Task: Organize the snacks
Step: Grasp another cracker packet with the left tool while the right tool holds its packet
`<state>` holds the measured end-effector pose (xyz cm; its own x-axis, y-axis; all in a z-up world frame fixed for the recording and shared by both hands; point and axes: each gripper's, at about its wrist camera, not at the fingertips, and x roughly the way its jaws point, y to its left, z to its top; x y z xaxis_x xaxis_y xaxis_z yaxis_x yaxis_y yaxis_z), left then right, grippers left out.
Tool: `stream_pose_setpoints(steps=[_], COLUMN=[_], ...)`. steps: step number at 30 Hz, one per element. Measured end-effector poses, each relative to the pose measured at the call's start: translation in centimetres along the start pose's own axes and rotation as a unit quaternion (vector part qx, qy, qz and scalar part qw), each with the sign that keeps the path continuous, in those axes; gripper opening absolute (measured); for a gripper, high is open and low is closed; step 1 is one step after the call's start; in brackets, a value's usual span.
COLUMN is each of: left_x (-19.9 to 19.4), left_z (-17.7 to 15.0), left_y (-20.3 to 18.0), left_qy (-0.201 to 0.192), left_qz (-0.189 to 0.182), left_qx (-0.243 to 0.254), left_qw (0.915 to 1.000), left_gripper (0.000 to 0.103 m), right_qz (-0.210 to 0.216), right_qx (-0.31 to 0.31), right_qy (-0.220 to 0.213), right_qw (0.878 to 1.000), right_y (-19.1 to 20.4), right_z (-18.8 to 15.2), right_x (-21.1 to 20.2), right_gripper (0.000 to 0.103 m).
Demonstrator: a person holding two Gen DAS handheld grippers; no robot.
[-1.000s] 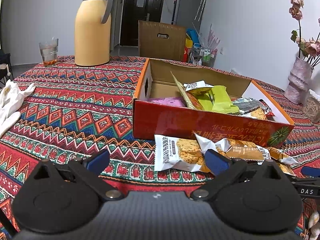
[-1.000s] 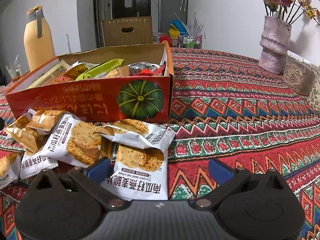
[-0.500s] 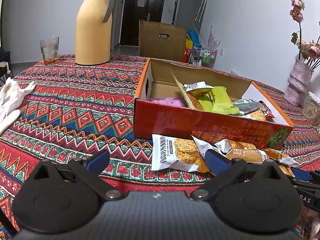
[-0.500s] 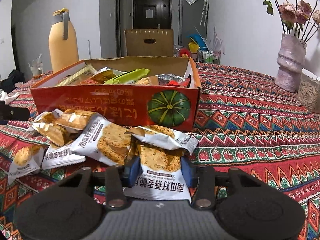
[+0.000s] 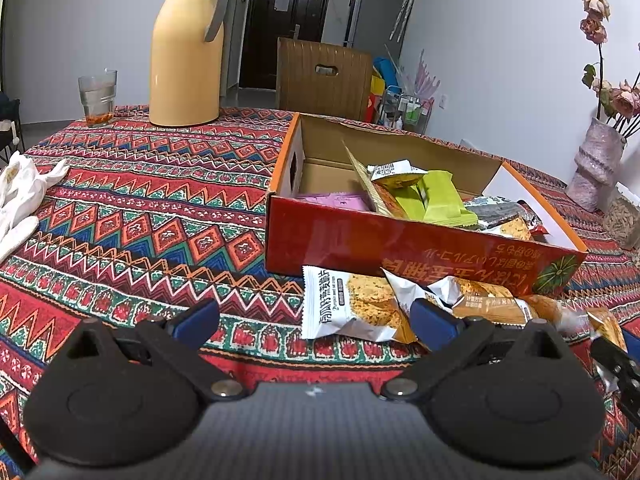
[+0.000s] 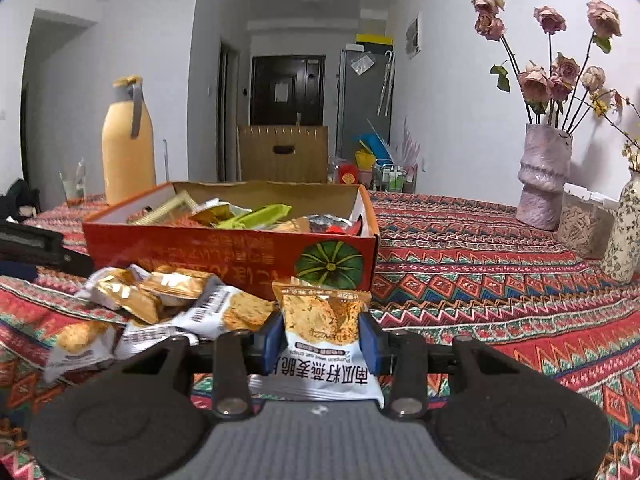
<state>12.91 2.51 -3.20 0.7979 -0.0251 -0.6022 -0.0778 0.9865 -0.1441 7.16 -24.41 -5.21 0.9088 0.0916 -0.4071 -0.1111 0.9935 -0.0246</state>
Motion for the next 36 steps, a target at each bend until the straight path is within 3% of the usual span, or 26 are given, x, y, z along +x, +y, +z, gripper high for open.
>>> stream_pose_setpoints(steps=[9,11,16,21,27,32,36], left_x=[-0.4,-0.6,0.5,0.6,0.8,0.3,-0.6], left_z=[-0.2,-0.4,-1.3,-1.5,-2.3,-3.3,-3.9], left_y=[-1.1,-1.7,-3.0,-3.5,-4.8,-5.0,-4.9], left_qy=[0.033,0.05,0.108,0.116,0.126,0.113,0.096], left_qz=[-0.005,-0.008,0.025,0.031,0.044,0.056,0.06], left_qx=[0.022,0.028,0.019,-0.005,0.009,0.029,0.042], left_qw=[0.9992,0.9983,0.9936,0.9927,0.9911,0.9915,0.9927], left_gripper=[0.103,0.103,0.103,0.103,0.103,0.092,0.076], right_qz=[0.007,0.007,0.014,0.028,0.042,0.05,0.053], right_qx=[0.016,0.02,0.025,0.032,0.036,0.037,0.035], right_qy=[0.002,0.006,0.013,0.01,0.004,0.0,-0.003], right_qw=[1.0,1.0,1.0,0.999,0.998,0.998,0.998], right_y=[-0.2,-0.2,-0.3,-0.6,-0.8,-0.8,-0.8], right_z=[-0.7,-0.8,-1.4,-1.6,-1.6,-1.6,-1.7], right_x=[-1.0,-0.7,-0.6,-0.7,-1.0,-1.1,-1.2], right_gripper=[0.04,0.04,0.04,0.04,0.04,0.04,0.04])
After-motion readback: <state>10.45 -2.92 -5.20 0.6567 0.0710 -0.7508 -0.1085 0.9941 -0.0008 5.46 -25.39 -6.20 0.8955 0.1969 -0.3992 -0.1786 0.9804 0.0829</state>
